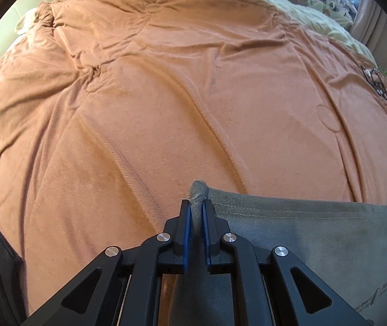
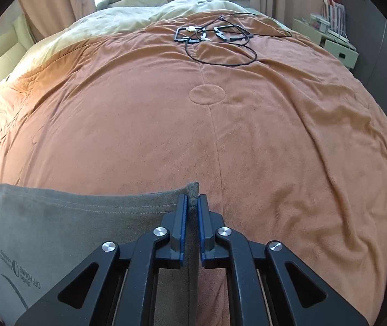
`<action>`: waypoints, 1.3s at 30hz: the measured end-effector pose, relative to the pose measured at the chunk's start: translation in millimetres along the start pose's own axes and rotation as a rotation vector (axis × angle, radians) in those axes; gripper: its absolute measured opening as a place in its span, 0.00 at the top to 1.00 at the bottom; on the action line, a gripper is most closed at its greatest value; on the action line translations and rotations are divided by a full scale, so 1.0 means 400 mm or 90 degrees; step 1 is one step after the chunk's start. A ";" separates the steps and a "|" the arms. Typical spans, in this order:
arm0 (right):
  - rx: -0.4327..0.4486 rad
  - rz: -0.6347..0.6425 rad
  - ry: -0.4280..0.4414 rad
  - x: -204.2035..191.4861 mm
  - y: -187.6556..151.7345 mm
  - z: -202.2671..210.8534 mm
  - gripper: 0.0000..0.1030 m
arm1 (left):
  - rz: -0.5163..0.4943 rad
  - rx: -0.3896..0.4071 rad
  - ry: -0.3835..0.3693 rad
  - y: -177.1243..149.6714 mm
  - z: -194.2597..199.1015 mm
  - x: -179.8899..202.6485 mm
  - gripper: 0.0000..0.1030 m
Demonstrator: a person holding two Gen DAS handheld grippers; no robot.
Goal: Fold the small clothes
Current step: 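Grasp the folded edge of the grey shirt with both grippers, then lift the folded edge with both grippers and fold it over again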
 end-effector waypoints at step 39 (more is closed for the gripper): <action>-0.078 0.043 0.173 -0.352 0.057 -0.184 0.97 | -0.125 -0.043 -0.162 -0.154 -0.042 0.479 0.97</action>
Point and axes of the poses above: each gripper's, at about its wrist camera, not at the fingertips, and z roughly against the way its jaws point, x to its right, y to its top, the point moved 7 cm from there along -z, roughly the way its jaws point, and after that the axes turned 8 degrees about z, right-handed, at the moved point
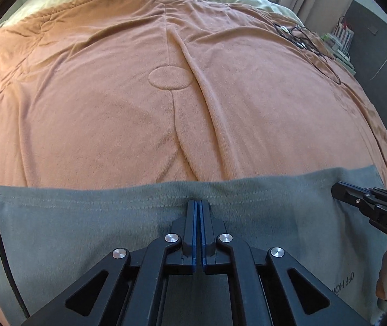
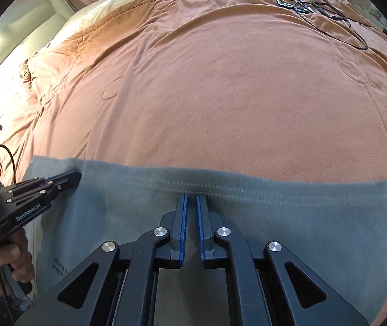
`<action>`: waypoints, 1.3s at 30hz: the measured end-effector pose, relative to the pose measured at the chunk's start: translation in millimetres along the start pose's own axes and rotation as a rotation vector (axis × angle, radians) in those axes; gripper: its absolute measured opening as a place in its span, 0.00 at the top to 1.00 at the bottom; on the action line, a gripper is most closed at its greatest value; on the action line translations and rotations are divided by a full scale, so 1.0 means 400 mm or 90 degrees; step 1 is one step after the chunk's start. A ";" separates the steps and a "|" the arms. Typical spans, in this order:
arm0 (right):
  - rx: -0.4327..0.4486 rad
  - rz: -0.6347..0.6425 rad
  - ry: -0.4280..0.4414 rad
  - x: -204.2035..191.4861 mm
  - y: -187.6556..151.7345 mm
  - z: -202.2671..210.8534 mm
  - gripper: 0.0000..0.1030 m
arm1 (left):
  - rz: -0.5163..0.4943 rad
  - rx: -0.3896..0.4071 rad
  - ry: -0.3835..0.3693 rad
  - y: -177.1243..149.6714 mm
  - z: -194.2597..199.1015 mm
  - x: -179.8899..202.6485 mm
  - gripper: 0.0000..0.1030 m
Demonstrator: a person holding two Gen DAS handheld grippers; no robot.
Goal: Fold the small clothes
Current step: 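Lift the folded edge with both grippers and fold it over again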
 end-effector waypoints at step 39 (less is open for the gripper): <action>-0.016 -0.032 -0.129 0.155 -0.273 0.303 0.66 | 0.106 -0.004 0.108 -0.155 0.258 -0.392 0.97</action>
Point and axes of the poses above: each gripper's, at about its wrist camera, not at the fingertips, and z roughly against the way its jaws point, x to its right, y to its top, the point moved 7 cm from there along -z, roughly the way its jaws point, and after that the axes turned 8 degrees about z, right-handed, at the moved point
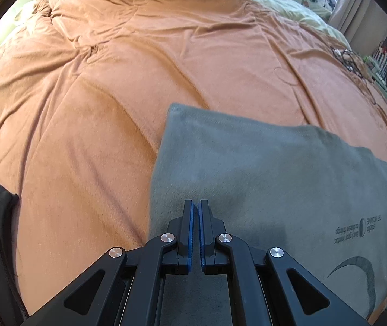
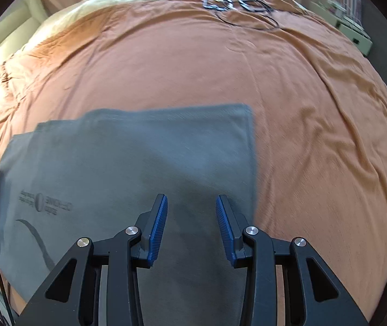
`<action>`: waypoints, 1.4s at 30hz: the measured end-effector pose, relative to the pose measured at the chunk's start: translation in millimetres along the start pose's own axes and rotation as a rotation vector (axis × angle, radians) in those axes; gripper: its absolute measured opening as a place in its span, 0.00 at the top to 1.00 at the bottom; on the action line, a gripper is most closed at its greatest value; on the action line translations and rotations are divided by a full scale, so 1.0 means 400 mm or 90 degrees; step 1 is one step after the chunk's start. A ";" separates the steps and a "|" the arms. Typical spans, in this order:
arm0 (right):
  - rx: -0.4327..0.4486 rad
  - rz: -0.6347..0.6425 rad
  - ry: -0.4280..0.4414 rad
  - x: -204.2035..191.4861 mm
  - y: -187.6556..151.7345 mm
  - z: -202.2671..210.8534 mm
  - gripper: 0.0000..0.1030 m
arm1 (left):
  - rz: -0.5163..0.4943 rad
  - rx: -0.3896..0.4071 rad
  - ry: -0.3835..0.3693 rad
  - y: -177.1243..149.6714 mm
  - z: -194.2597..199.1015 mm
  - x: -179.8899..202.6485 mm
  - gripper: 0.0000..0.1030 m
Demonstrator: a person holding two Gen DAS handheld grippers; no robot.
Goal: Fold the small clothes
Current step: 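Lift the folded edge with both grippers and fold it over again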
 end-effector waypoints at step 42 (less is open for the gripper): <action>0.006 -0.028 -0.061 0.045 -0.020 -0.019 0.74 | 0.049 -0.004 -0.021 -0.183 0.093 -0.130 0.95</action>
Point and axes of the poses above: each gripper's, at about its wrist camera, not at the fingertips, and z roughly against the way its jaws point, x to its right, y to its top, the point moved 7 cm from there along -z, roughly the way its jaws point, and after that the axes turned 8 degrees about z, right-handed, at the moved point
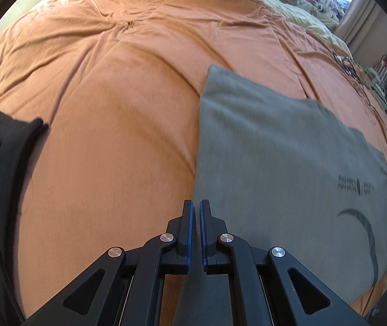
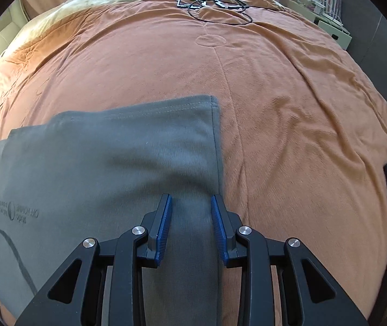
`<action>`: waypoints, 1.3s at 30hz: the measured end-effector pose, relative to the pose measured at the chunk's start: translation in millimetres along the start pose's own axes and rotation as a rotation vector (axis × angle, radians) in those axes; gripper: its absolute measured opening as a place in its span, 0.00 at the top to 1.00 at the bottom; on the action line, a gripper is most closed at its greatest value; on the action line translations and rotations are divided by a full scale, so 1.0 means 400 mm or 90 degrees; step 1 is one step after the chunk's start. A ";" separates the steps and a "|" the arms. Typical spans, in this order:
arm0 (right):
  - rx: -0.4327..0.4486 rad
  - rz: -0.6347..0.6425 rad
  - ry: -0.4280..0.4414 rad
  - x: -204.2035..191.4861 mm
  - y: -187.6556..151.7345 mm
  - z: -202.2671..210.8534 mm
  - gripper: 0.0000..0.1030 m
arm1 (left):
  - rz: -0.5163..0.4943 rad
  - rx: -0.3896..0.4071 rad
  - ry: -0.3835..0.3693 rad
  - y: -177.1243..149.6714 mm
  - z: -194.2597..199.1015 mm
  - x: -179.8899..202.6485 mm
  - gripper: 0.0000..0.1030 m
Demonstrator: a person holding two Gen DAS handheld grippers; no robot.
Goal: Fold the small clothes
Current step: 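Lift the folded edge with both grippers and fold it over again, then open both grippers and release the folded grey shirt on the bed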
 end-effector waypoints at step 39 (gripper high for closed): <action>0.010 0.043 0.037 -0.193 -0.455 0.244 0.32 | -0.111 0.049 -0.001 -0.358 0.057 0.095 0.39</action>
Point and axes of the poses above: each gripper's, at about its wrist camera, not at the fingertips, and z roughly against the way its jaws point, x to its right, y to its top, the point moved 7 cm from there along -z, roughly the way its jaws point, and after that the axes turned 8 degrees about z, right-handed, at the moved point
